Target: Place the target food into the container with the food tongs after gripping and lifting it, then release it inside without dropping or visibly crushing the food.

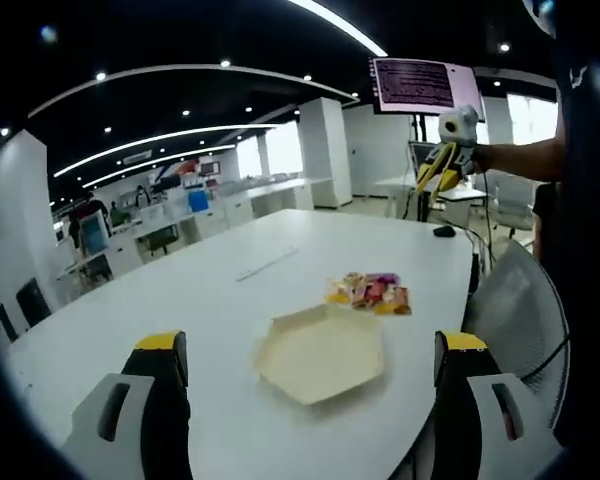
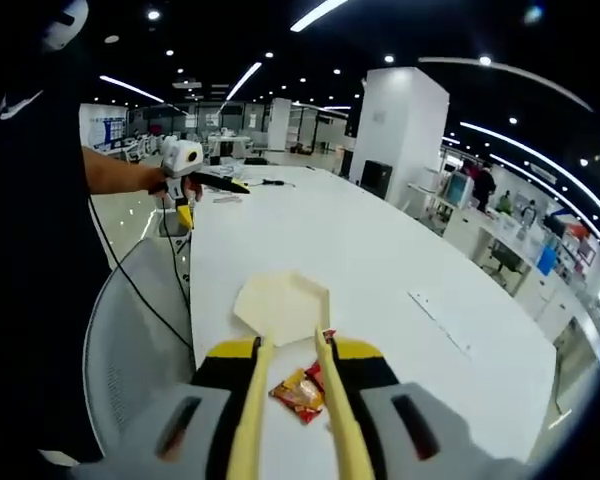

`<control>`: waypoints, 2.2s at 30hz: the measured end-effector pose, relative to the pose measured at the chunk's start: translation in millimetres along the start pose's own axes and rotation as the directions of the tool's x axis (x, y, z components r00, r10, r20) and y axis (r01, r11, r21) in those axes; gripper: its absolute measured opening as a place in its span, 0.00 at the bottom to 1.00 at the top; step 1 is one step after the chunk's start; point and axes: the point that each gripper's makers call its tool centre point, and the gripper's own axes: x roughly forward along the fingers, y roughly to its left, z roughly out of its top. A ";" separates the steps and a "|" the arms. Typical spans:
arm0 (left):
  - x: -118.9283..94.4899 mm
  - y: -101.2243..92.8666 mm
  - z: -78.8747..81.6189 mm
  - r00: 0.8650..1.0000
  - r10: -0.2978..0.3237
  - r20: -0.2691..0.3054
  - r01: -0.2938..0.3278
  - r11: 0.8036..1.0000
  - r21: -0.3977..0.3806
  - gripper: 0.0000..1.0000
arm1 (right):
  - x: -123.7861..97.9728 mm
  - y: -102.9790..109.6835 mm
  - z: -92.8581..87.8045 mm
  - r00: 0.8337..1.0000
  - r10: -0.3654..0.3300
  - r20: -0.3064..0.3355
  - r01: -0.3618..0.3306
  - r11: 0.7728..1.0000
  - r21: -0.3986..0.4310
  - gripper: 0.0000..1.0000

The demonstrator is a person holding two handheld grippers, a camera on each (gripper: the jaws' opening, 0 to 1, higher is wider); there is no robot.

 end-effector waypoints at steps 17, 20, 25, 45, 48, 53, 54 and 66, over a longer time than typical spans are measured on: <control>23.1 -55.1 -29.8 0.996 -0.039 0.081 0.046 0.995 -0.084 1.00 | 10.0 10.1 -16.8 1.000 0.008 -0.012 -0.007 0.999 0.034 0.26; 29.1 -57.1 -37.1 0.998 -0.039 0.053 0.043 0.995 -0.085 1.00 | 11.8 10.0 -15.8 1.000 0.007 -0.009 -0.006 0.999 0.050 0.25; 35.2 -57.0 -47.3 0.999 -0.041 0.029 0.044 0.993 -0.113 1.00 | 12.6 8.8 -20.1 1.000 -0.002 -0.013 0.003 0.999 0.043 0.25; 53.5 -77.5 -69.6 0.996 -0.045 -0.074 0.046 0.999 0.023 1.00 | 19.4 8.3 -43.0 0.999 0.011 -0.044 -0.009 0.999 0.050 0.27; 50.9 -78.0 -77.3 0.994 -0.046 -0.102 0.050 0.998 0.042 1.00 | 19.7 9.0 -44.8 0.999 0.008 -0.045 -0.005 0.998 0.060 0.27; 46.4 -73.1 -81.0 0.994 -0.037 -0.099 0.038 0.999 0.006 1.00 | 22.9 10.4 -48.4 0.999 0.002 -0.050 0.001 0.998 0.065 0.27; 47.0 -72.9 -80.6 0.995 -0.037 -0.098 0.037 0.999 0.000 1.00 | 24.0 10.5 -48.5 0.999 0.002 -0.050 0.002 0.998 0.066 0.27; 46.7 -63.9 -60.7 0.999 -0.025 -0.020 0.021 0.981 -0.191 1.00 | 36.2 5.3 -64.9 0.997 0.004 -0.075 0.000 0.999 0.054 0.27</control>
